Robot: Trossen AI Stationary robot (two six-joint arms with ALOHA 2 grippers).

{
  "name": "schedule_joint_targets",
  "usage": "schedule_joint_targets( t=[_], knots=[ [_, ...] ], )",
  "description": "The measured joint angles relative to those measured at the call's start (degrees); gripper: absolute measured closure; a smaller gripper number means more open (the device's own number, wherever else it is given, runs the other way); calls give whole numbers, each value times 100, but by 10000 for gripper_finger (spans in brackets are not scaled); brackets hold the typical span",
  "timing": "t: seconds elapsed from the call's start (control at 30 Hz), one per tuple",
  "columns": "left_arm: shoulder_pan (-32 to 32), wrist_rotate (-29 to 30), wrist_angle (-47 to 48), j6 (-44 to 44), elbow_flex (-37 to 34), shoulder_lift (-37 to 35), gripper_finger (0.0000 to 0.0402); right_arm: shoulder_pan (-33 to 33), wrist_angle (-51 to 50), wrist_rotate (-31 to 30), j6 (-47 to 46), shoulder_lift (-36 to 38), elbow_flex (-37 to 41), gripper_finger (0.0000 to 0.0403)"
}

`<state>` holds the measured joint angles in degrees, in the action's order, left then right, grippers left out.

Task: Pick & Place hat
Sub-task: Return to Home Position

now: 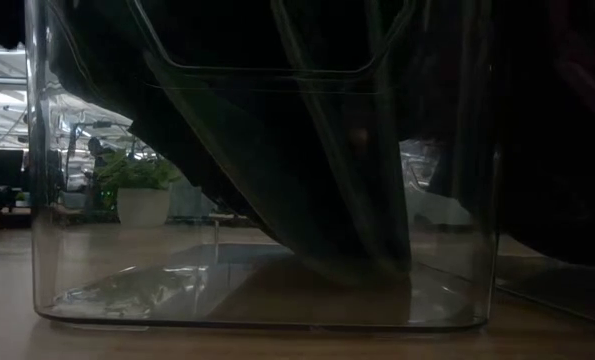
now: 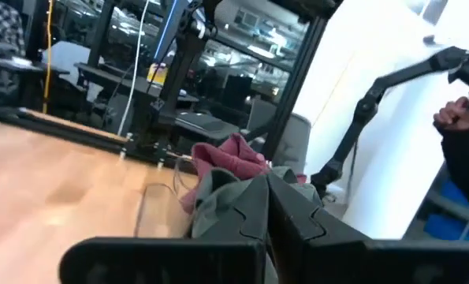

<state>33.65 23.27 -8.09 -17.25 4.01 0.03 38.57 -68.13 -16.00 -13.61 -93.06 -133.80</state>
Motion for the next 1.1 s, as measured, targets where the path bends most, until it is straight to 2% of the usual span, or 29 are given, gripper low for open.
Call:
schedule_joint_targets(
  t=[0.07,0.17,0.37,0.5,0.7,0.83,0.97,1.1],
  knots=[
    [0,1,-415,-202,-348,-3,399,2,240,193,276,-13,0,395],
    [0,99,-254,-425,-357,40,399,7,390,327,436,-35,0,395],
    [0,72,-510,-191,-357,-2,399,-109,589,388,573,-63,192,395],
    [0,105,-512,-173,-357,-2,400,-277,1568,880,1016,-63,748,395],
    [0,112,-516,-237,-357,-2,399,-717,3698,2463,1460,-62,2358,395],
    [-2,107,-722,-198,-357,0,400,-1023,4457,2655,1158,234,3678,395],
    [0,109,-832,-165,-357,0,399,-1300,5689,2866,1010,1137,5257,395],
    [0,109,-835,-167,-357,0,400,-1496,6260,2935,755,2618,6834,395]
  ],
)
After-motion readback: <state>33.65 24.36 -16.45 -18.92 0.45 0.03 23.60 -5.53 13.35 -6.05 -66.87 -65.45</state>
